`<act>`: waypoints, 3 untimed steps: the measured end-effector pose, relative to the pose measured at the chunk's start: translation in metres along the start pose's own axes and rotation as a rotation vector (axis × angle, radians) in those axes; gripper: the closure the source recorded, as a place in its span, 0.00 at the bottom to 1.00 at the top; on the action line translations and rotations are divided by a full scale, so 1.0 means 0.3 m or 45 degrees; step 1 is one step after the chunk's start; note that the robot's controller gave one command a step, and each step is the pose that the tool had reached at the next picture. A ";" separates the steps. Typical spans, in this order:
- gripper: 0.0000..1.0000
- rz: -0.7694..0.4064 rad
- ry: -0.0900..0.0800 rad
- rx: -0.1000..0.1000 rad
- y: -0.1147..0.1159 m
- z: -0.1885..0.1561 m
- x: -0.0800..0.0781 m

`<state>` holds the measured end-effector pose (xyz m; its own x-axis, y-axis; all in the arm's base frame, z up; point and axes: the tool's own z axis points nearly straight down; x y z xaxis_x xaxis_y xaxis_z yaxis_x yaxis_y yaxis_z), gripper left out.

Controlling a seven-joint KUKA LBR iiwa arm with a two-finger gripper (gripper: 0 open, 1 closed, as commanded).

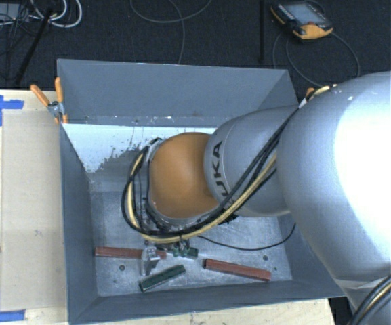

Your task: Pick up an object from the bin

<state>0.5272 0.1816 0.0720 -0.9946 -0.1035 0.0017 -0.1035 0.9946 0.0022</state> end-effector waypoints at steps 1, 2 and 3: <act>0.00 0.174 -0.009 0.002 0.130 0.002 -0.006; 0.00 -0.004 -0.007 0.003 0.207 0.004 0.026; 1.00 -0.020 -0.013 -0.003 -0.042 -0.009 -0.041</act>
Offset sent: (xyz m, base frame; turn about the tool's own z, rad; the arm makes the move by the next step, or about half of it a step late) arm -0.0170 0.0628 -0.0020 -0.0044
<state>0.5407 0.1702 0.0746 -0.9928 -0.1193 -0.0089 -0.1194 0.9928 0.0047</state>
